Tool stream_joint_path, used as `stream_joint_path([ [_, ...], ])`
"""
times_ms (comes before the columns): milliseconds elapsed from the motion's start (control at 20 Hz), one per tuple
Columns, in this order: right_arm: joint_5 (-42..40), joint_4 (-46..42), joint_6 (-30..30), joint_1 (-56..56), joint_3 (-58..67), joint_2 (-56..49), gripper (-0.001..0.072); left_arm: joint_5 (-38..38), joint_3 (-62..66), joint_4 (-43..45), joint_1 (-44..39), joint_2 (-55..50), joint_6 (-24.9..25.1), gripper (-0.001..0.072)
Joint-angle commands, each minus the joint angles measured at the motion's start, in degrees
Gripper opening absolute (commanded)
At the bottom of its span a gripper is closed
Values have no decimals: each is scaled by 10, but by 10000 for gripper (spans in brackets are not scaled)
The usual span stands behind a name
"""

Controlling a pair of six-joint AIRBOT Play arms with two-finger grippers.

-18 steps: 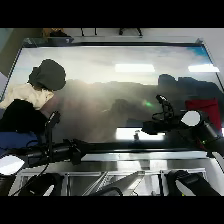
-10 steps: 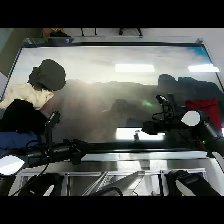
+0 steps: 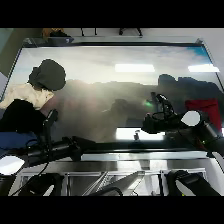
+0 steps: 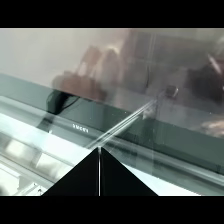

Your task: Fold the shirts.

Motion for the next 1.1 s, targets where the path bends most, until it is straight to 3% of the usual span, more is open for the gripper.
stream_joint_path([
  [0, -11, 0, 0, 0, 0, -1, 16, 121, 0, -1, 0, 0, 0, 16],
  [100, -17, 3, 0, 0, 0, -3, 16, 160, 0, 0, 0, 0, 0, 16],
  [200, -18, 21, 0, 0, -1, -7, 16, 262, 0, 22, 0, 0, 5, 16],
  [300, -20, 42, 0, 0, -1, -13, 21, 355, 0, 73, 16, 0, 7, 17],
  [400, -34, 45, 0, 0, -1, -21, 25, 406, 27, 186, 77, -25, 8, 18],
  [450, -45, 46, 0, 0, -1, -27, 119, 394, 57, 245, 125, -58, 8, 22],
  [500, -58, 45, 0, 0, -1, -35, 359, 384, 94, 285, 185, -105, 8, 278],
  [550, -72, 45, 0, 0, -1, -42, 544, 384, 131, 289, 245, -161, 8, 683],
  [600, -83, 45, 0, 0, -1, -48, 581, 379, 166, 285, 298, -215, 6, 696],
  [750, -105, 45, 0, 0, -1, -61, 581, 289, 293, 285, 419, -391, 6, 695],
  [850, -121, 45, 0, 0, -1, -66, 581, 224, 371, 285, 450, -506, 6, 695],
  [1050, -136, 45, 0, 0, -1, -70, 581, 210, 497, 286, 443, -702, 9, 696],
])
